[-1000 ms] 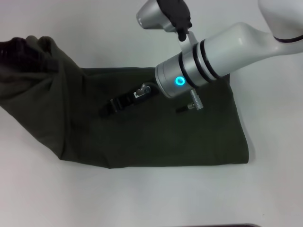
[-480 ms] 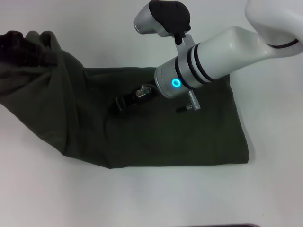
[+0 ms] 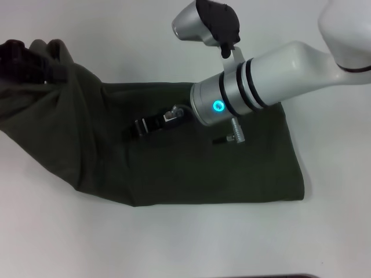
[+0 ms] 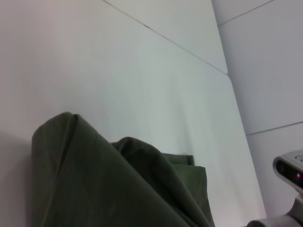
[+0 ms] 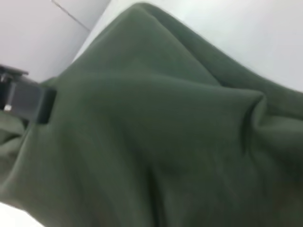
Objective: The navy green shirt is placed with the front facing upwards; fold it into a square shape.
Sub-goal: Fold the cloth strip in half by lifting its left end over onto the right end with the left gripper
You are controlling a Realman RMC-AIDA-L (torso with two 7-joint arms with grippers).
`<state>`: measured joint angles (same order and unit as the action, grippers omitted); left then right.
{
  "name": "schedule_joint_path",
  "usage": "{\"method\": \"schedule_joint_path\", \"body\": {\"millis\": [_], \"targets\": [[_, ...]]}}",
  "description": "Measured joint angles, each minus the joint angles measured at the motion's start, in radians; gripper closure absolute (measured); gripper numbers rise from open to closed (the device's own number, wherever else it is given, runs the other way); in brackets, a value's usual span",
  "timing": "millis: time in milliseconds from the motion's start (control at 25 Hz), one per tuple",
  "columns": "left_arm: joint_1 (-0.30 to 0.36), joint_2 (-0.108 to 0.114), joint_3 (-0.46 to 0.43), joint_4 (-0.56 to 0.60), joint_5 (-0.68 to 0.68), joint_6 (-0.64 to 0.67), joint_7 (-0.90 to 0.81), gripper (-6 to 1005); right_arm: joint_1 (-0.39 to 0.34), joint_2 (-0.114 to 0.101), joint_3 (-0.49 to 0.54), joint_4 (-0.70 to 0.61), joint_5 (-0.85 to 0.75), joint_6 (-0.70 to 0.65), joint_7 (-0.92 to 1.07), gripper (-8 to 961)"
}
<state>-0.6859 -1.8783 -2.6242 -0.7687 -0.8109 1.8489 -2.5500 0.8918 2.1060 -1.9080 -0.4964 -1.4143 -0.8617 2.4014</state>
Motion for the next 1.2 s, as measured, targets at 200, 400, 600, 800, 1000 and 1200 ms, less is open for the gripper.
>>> {"method": "schedule_joint_path", "body": {"millis": [200, 400, 600, 800, 1000, 1200], "targets": [[-0.001, -0.002, 0.0, -0.001, -0.004, 0.001, -0.005, 963, -0.003, 0.014, -0.019, -0.002, 0.001, 0.023, -0.019, 927], [0.001, -0.007, 0.002, -0.007, -0.021, 0.001, -0.007, 963, 0.03, 0.015, -0.096, 0.001, 0.039, 0.096, 0.011, 927], [-0.011, -0.019, 0.007, -0.01, -0.022, 0.002, -0.006, 963, 0.075, 0.015, -0.185, -0.003, 0.049, 0.168, 0.077, 927], [-0.048, -0.035, 0.013, -0.011, -0.022, -0.007, -0.004, 963, 0.071, 0.016, -0.185, 0.007, 0.048, 0.171, 0.09, 926], [-0.05, -0.039, 0.012, -0.011, -0.022, -0.014, -0.008, 963, 0.064, 0.013, -0.183, 0.006, 0.045, 0.136, 0.091, 926], [-0.044, -0.037, 0.011, -0.01, -0.022, -0.017, -0.009, 963, 0.054, -0.009, -0.167, 0.009, 0.041, 0.037, 0.087, 926]]}}
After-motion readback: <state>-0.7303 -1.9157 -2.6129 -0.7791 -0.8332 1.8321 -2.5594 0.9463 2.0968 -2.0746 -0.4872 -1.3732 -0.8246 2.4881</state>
